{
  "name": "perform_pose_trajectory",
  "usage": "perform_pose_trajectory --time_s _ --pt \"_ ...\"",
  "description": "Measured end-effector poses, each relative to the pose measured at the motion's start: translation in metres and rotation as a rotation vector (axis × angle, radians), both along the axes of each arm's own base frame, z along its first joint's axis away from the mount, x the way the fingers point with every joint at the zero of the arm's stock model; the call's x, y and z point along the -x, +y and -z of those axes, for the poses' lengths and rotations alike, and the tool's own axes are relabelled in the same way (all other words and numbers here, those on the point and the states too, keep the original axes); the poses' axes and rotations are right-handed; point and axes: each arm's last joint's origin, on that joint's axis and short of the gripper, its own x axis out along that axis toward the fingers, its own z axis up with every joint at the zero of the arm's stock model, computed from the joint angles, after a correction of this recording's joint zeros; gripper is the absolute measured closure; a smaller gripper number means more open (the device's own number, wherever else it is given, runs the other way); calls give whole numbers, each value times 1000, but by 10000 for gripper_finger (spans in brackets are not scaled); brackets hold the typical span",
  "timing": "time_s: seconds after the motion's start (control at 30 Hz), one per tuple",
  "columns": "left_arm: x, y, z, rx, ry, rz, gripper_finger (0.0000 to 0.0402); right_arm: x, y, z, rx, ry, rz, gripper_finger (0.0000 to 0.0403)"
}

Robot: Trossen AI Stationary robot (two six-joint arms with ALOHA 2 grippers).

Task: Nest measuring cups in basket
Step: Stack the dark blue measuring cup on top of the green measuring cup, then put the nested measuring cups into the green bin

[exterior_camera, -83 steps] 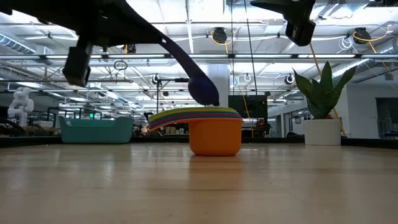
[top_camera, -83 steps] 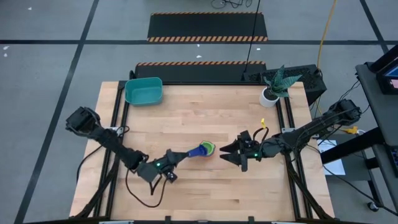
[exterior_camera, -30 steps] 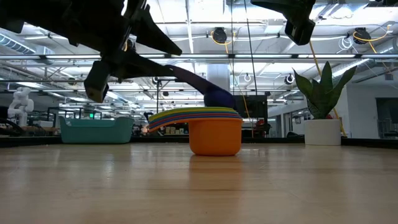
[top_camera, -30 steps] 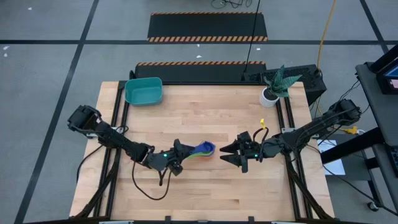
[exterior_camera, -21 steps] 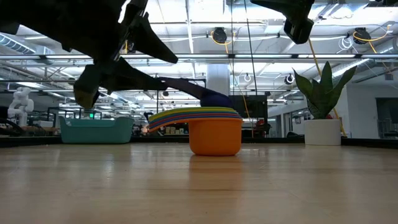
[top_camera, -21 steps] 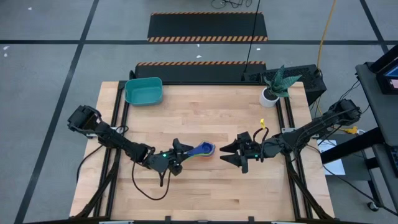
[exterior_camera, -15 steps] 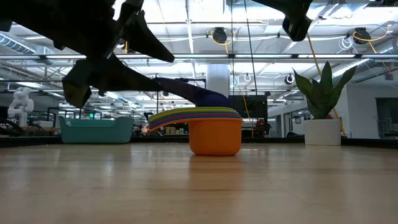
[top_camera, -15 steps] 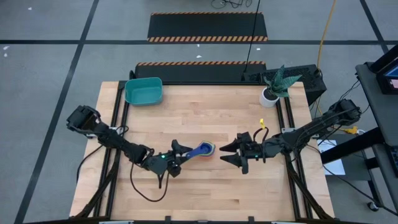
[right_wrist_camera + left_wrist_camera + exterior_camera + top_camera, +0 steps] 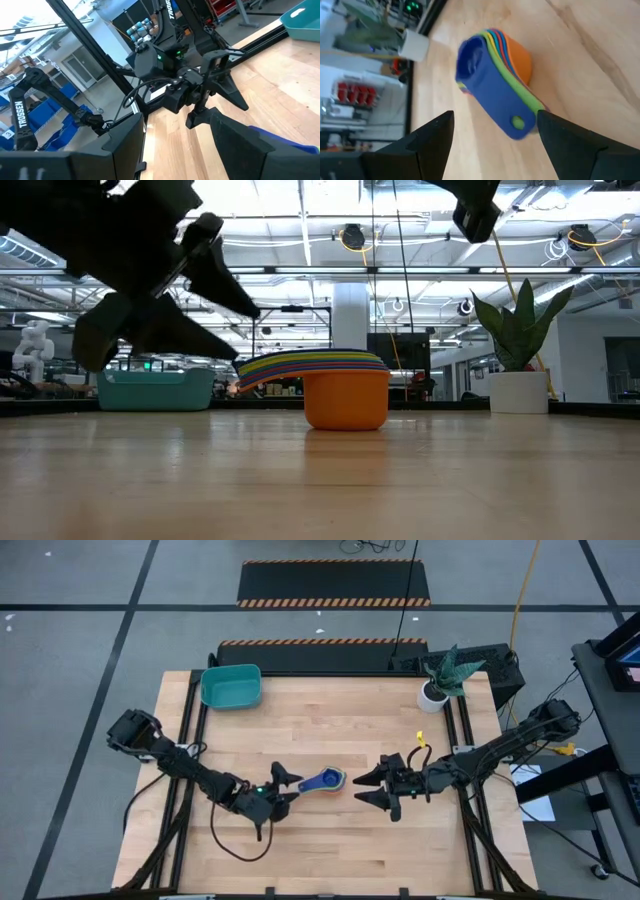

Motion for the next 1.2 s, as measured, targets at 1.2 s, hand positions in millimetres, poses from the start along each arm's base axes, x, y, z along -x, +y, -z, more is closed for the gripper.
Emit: perform_pose_trajectory --time_s 1.2 --pt "-7 25 -11 981 -197 -454 106 7 14 10 217 73 -132 177"
